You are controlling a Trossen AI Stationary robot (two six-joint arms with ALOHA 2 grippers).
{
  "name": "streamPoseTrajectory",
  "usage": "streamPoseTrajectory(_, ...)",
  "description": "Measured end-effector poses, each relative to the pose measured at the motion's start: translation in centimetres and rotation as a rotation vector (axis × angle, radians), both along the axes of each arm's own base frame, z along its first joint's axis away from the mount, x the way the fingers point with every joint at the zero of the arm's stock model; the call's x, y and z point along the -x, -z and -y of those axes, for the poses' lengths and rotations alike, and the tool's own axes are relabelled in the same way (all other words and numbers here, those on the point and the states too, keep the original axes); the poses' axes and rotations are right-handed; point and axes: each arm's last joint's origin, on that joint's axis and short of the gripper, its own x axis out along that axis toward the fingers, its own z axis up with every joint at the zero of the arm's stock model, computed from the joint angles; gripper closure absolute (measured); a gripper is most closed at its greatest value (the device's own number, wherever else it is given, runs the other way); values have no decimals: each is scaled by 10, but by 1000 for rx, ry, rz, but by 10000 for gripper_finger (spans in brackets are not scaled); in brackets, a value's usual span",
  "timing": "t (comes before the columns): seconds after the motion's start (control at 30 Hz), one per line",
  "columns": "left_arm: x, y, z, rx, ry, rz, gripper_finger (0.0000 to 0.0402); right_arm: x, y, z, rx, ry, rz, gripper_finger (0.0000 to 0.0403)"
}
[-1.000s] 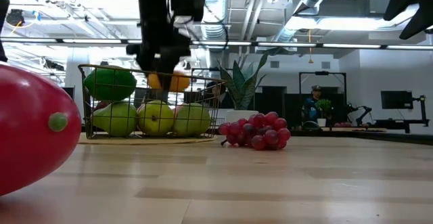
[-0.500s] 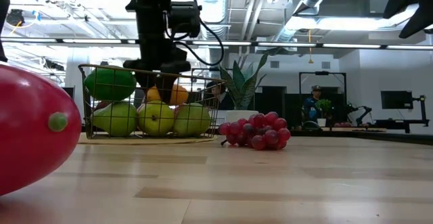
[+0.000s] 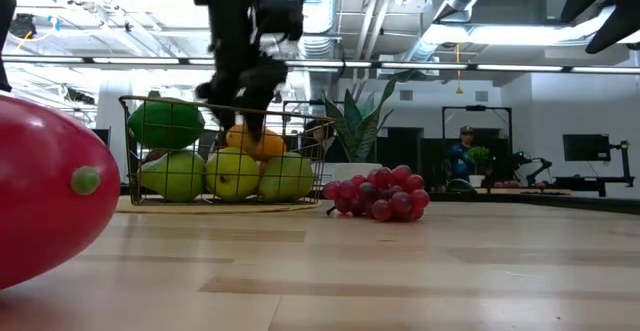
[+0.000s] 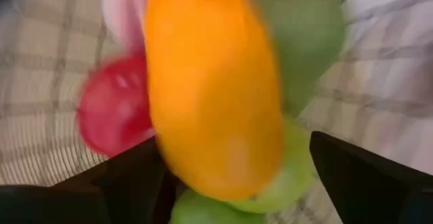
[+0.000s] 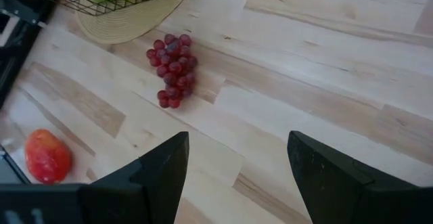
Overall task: Build produce basket
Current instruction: Put the yellow mango into the wire basket, then put the red mango into the wire basket
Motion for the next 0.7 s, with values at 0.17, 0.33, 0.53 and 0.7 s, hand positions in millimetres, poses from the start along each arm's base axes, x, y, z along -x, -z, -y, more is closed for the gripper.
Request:
streamPoseTrajectory(0.17, -6, -50, 3, 4, 90, 65, 45, -2, 0, 1, -16, 13, 7, 129)
streamPoseTrajectory(0.33, 4, -98, 29, 179, 227, 142, 45, -3, -1, 0, -31, 8, 10, 129)
streamPoseTrajectory(0.53, 26, -128, 93, 351, 384, 232, 45, -3, 0, -2, -72, -8, -18, 129)
streamPoseTrajectory(0.7, 41, -135, 160, 420, 490, 206, 45, -4, -1, -3, -86, -13, -1, 129)
